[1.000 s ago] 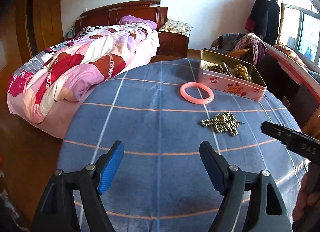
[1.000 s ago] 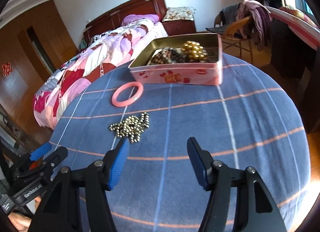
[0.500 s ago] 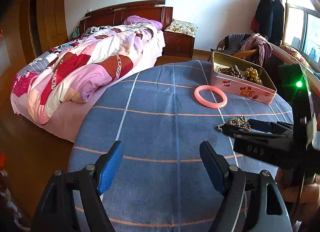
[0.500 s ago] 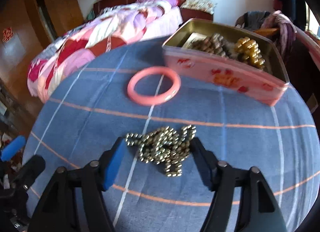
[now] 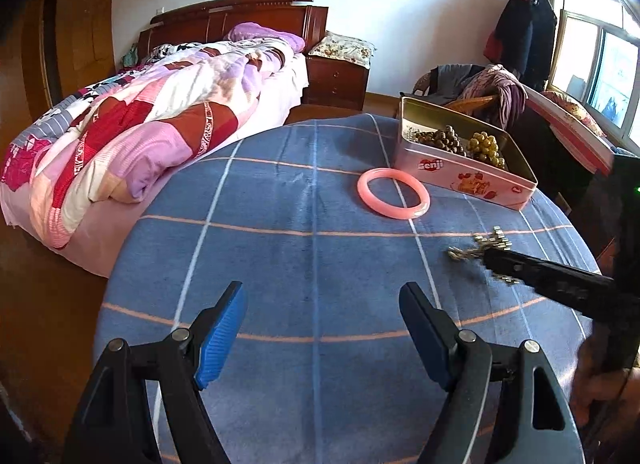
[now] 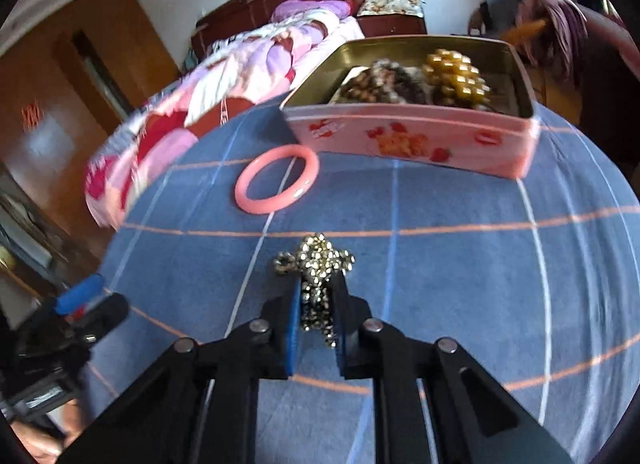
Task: Organize jewelry
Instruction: 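Lift the silver chain with the right gripper while the left grasps the pink bangle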
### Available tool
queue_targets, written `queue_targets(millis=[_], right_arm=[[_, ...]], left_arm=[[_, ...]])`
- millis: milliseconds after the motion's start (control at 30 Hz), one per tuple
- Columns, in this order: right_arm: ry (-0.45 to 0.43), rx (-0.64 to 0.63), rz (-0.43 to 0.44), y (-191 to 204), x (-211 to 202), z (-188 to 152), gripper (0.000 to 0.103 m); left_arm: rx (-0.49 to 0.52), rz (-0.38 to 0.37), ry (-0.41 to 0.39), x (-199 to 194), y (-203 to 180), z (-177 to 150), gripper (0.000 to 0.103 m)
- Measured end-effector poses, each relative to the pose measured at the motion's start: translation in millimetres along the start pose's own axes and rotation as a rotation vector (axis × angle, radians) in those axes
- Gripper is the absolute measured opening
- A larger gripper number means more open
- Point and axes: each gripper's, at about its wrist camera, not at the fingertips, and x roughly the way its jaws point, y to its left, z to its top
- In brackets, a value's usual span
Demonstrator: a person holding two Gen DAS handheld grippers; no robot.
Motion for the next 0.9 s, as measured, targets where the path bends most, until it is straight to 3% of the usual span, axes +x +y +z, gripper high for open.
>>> queue_targets(millis=[333,500,667,800,900], right_arm=[[-0.142,0.002,-0.033,3.0,-45.9,10.5,0.016],[-0.141,0.004,-0.049,-4.7,-46.1,11.4,0.016],[-0.134,0.023,-0.055,-18.9,-47.5,8.8,0.016],[-0.138,0.029,-0.059,-23.2,-47.4,11.7,0.016],[-0.138,0.032,-0.055,-25.0,-46.6,12.6,0.016]], left_arm=[[0.032,-0.098,0.008,39.0,-32.6,43.9,0.078],[0.035,-0.185,0.087,78.7,-51.4,67.5,0.078],[0.111,-0.118,0.122,102.5,-69.5,73.4,0.078],[0.158,-0.007,0.119,116.6,-78.4,74.8,0.079],[0.179,0.005,0.127,125.2,-80.8,73.7,0.087]])
